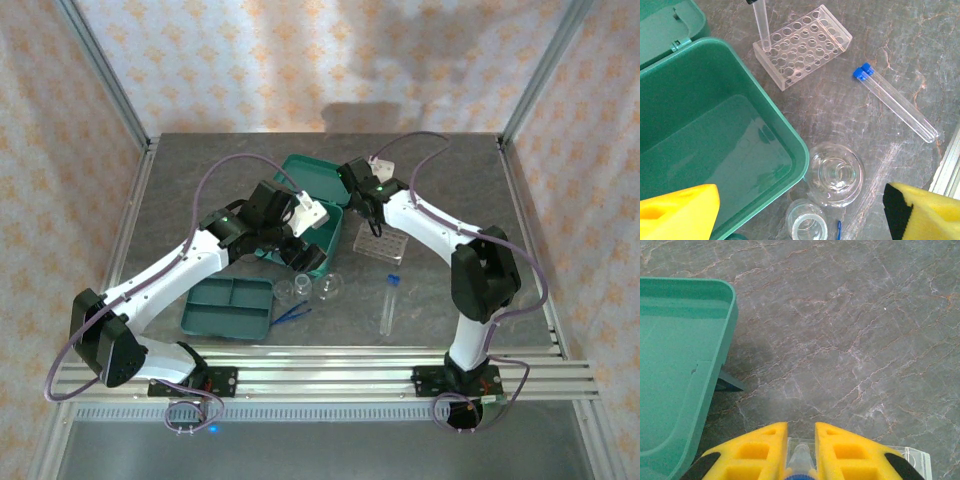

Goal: Organize the chemistry lab equipment

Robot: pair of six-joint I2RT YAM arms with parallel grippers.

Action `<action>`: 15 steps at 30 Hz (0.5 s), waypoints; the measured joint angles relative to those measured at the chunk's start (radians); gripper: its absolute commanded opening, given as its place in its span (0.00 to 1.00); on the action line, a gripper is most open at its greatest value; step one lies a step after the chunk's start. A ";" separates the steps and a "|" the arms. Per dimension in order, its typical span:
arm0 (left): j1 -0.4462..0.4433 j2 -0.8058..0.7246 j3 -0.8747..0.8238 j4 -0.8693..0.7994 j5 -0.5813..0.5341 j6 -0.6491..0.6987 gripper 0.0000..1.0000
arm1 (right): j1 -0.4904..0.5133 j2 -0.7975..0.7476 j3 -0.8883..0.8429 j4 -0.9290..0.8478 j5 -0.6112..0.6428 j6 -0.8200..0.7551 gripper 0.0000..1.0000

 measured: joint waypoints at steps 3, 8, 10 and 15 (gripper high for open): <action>0.000 0.000 0.000 0.000 0.000 0.000 0.87 | 0.000 0.000 0.000 0.000 0.000 0.000 0.22; 0.000 0.000 0.000 0.000 0.000 0.000 0.87 | 0.000 0.005 0.000 0.000 -0.002 0.000 0.23; 0.000 0.000 0.000 0.000 0.000 0.000 0.86 | 0.000 0.009 0.000 0.000 -0.003 0.000 0.23; 0.000 0.000 0.000 0.000 0.000 0.000 0.87 | 0.000 0.017 0.000 0.000 -0.008 0.000 0.24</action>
